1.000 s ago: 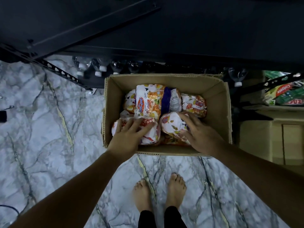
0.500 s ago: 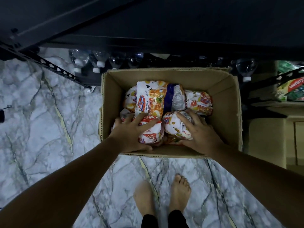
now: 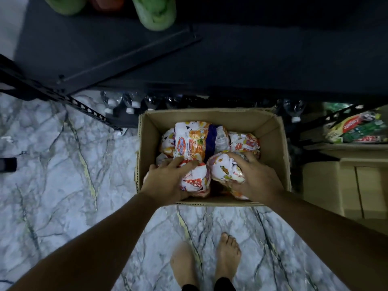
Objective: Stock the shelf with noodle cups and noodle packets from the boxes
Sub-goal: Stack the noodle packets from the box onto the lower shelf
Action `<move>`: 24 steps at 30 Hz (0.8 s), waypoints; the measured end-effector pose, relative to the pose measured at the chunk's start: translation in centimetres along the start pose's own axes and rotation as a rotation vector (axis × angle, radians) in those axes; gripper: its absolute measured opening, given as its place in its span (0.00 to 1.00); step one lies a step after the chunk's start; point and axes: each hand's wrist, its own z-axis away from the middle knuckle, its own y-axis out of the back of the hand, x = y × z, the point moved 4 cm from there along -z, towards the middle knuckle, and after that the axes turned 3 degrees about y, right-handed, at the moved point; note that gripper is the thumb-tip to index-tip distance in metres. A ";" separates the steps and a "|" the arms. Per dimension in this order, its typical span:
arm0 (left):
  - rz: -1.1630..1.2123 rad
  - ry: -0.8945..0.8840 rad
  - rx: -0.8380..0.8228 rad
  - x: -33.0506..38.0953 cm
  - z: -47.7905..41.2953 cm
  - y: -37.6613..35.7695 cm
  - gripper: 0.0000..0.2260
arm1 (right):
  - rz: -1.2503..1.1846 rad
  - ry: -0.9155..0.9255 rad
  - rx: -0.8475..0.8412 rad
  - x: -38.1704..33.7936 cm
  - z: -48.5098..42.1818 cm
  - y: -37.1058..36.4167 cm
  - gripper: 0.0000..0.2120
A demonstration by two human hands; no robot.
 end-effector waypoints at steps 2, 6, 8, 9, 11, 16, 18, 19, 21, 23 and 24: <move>0.078 0.028 0.064 0.8 3.3 3.8 0.41 | -0.025 -0.018 0.035 -1.6 3.3 4.0 0.43; 0.085 0.049 0.187 2.4 11.2 12.5 0.41 | 0.000 0.012 0.095 -6.6 11.1 12.3 0.42; 0.070 0.058 0.230 3.5 15.7 16.8 0.42 | 0.015 0.041 0.137 -9.6 15.1 16.5 0.42; 0.074 0.064 0.248 3.9 17.8 18.8 0.42 | 0.017 0.049 0.153 -10.9 16.9 18.3 0.43; 0.094 0.067 0.274 4.7 21.7 22.0 0.43 | 0.034 0.069 0.151 -13.2 20.1 21.6 0.44; 0.111 0.025 0.383 6.2 29.2 30.9 0.44 | 0.125 0.130 0.197 -17.6 27.0 29.4 0.43; 0.081 0.002 0.432 6.8 31.3 34.7 0.45 | 0.149 0.140 0.238 -19.1 29.2 32.4 0.43; 0.061 -0.002 0.459 7.3 32.1 36.6 0.45 | 0.152 0.140 0.263 -19.7 30.3 33.9 0.42; 0.024 -0.023 0.497 8.1 33.3 40.0 0.45 | 0.137 0.148 0.297 -20.9 31.9 36.7 0.41; -0.008 -0.064 0.535 9.2 34.6 43.3 0.45 | 0.139 0.178 0.324 -22.0 33.5 39.4 0.41; -0.017 -0.082 0.555 9.6 35.1 44.9 0.45 | 0.151 0.190 0.334 -22.3 34.0 40.6 0.42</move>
